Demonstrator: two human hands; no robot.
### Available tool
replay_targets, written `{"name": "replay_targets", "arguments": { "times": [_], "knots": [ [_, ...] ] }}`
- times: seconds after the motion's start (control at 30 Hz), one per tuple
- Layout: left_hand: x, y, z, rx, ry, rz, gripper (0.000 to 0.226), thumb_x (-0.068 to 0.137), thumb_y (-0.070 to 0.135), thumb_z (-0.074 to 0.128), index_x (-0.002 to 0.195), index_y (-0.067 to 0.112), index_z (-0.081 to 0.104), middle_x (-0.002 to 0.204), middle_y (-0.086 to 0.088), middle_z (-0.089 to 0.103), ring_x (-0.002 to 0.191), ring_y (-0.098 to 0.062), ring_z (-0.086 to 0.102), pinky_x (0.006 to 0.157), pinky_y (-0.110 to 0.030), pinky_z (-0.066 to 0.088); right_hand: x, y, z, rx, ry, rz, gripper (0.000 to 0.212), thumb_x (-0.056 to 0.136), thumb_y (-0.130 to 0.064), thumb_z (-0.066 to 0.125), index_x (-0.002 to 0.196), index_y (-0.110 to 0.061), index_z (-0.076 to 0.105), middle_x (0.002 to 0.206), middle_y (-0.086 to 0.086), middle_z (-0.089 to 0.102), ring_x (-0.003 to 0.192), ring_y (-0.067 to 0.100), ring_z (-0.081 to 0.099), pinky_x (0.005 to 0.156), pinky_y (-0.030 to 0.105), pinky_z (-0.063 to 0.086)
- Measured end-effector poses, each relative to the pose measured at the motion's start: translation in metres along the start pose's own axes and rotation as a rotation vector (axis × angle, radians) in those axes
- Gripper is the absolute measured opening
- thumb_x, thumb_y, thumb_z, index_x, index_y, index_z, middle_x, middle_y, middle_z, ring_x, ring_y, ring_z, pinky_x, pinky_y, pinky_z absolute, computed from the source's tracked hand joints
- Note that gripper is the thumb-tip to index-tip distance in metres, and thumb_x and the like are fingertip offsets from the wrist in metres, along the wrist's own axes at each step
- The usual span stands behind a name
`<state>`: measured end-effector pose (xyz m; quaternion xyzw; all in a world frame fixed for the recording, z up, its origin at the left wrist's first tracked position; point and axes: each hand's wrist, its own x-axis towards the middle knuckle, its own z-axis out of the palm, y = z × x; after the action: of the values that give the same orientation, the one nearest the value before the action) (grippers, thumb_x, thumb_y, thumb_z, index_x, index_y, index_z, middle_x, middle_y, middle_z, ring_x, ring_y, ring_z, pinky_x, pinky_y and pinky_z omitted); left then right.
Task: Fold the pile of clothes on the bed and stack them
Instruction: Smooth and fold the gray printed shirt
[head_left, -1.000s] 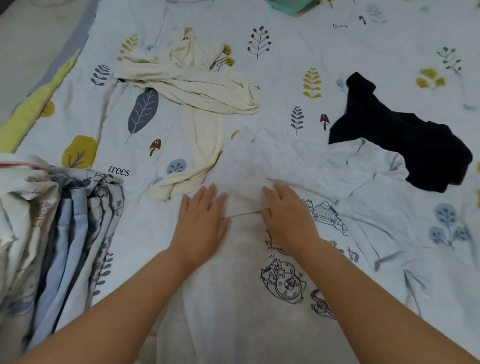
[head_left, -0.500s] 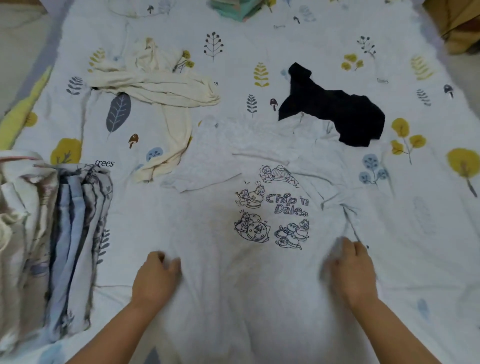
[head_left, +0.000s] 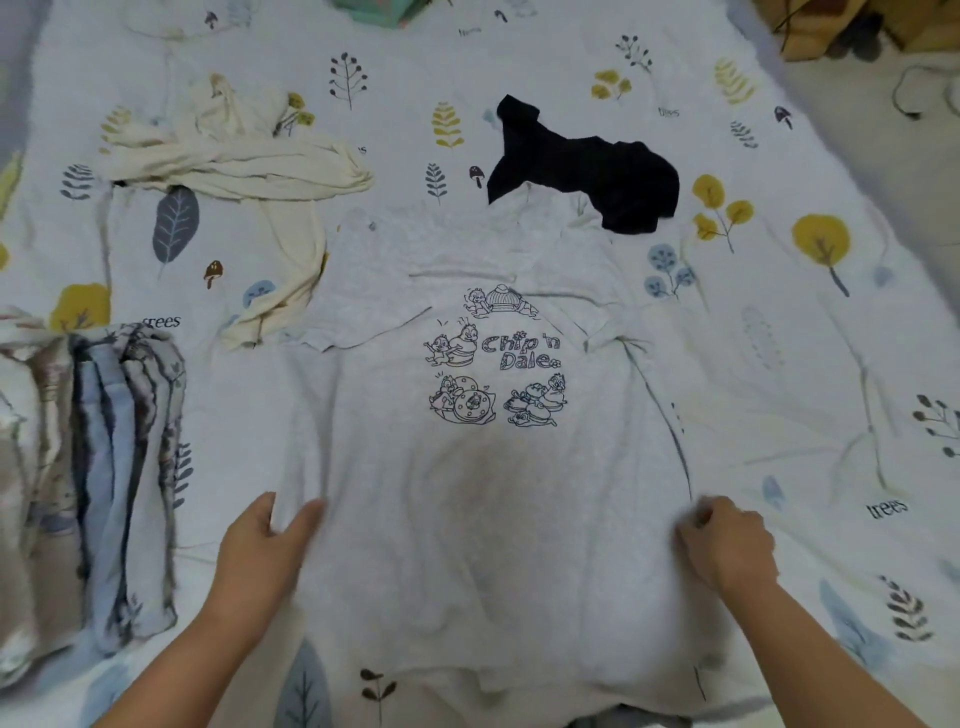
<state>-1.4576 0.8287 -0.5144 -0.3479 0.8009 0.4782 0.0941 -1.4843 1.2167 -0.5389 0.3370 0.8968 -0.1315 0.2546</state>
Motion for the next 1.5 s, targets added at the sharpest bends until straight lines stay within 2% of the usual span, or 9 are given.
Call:
{"name": "replay_targets", "arguments": {
  "times": [0.2,0.47,0.57,0.7,0.8,1.0,1.17,1.37,1.5],
  "knots": [
    [0.000,-0.025,-0.040,0.282,0.255,-0.075,0.035,0.083,0.023,0.068,0.057,0.009,0.049,0.053,-0.005,0.045,0.055,-0.025,0.042,0.052,-0.033,0.034,0.004,0.024,-0.013,0.246,0.134,-0.030,0.022,0.097,-0.017,0.046,0.100,0.003,0.052,0.101,0.028,0.059,0.093,0.039,0.056,0.073,0.036,0.034],
    [-0.044,-0.042,-0.027,0.190,-0.295,-0.339,0.014,0.080,0.014,0.072,0.093,0.014,0.065,0.088,0.000,0.067,0.079,-0.013,0.059,0.075,-0.030,0.040,0.000,0.044,-0.024,0.175,-0.331,-0.039,0.047,0.084,-0.023,0.063,0.120,-0.006,0.040,0.102,0.016,0.058,0.085,0.027,0.054,0.072,0.033,0.043],
    [-0.054,-0.047,-0.033,0.244,-0.196,-0.268,0.008,0.088,0.010,0.061,0.094,0.006,0.063,0.092,-0.011,0.067,0.078,-0.019,0.058,0.066,-0.031,0.040,-0.003,0.049,-0.036,0.075,-0.422,-0.102,0.054,0.086,-0.017,0.060,0.132,-0.005,0.033,0.098,0.015,0.056,0.071,0.023,0.055,0.051,0.025,0.043],
    [-0.051,-0.049,-0.043,0.172,0.072,-0.198,0.007,0.087,0.010,0.063,0.084,0.005,0.058,0.092,-0.022,0.063,0.079,-0.033,0.059,0.067,-0.042,0.052,-0.008,0.045,-0.063,0.211,-0.430,-0.216,0.044,0.083,0.003,0.053,0.122,-0.016,0.045,0.051,0.008,0.055,0.028,0.016,0.043,0.030,0.015,0.031],
    [-0.039,-0.042,-0.054,-0.060,0.164,-0.190,0.015,0.085,0.013,0.066,0.095,0.021,0.061,0.107,-0.008,0.054,0.088,-0.026,0.057,0.050,-0.033,0.055,-0.005,0.032,-0.086,0.441,-0.459,-0.231,0.041,0.082,0.008,0.051,0.107,-0.023,0.055,0.036,0.000,0.050,0.026,0.012,0.038,0.032,0.013,0.032],
    [-0.002,-0.009,-0.068,-0.499,0.002,-0.206,0.031,0.085,0.007,0.051,0.070,0.021,0.074,0.074,-0.001,0.069,0.063,-0.010,0.066,0.063,-0.028,0.056,0.019,0.001,-0.107,0.820,-0.482,-0.185,0.025,0.086,0.008,0.045,0.085,0.003,0.069,0.062,0.005,0.067,0.061,0.020,0.057,0.044,0.015,0.048],
    [0.037,0.022,-0.070,-0.383,-0.079,-0.056,0.041,0.073,-0.019,0.048,0.078,0.015,0.071,0.071,-0.007,0.072,0.061,-0.017,0.069,0.057,-0.025,0.058,0.047,-0.027,-0.113,0.838,-0.371,-0.342,0.045,0.076,0.026,0.044,0.086,-0.009,0.070,0.072,0.001,0.073,0.069,0.015,0.067,0.061,0.013,0.054],
    [0.102,0.063,-0.061,-0.385,0.096,0.060,0.019,0.090,0.012,0.058,0.073,0.013,0.067,0.062,-0.006,0.071,0.056,-0.017,0.070,0.056,-0.023,0.058,0.088,-0.075,-0.118,0.835,-0.117,-0.492,0.011,0.078,-0.002,0.070,0.071,-0.010,0.070,0.066,0.013,0.069,0.064,0.018,0.064,0.062,0.015,0.051],
    [0.152,0.097,-0.065,-0.438,0.211,0.108,0.022,0.093,0.026,0.055,0.076,0.011,0.060,0.052,-0.001,0.066,0.045,-0.013,0.065,0.048,-0.022,0.056,0.119,-0.119,-0.136,1.050,-0.075,-0.445,0.029,0.091,-0.014,0.058,0.065,-0.003,0.058,0.048,0.004,0.061,0.045,0.014,0.061,0.053,0.020,0.056]
  ]
}}
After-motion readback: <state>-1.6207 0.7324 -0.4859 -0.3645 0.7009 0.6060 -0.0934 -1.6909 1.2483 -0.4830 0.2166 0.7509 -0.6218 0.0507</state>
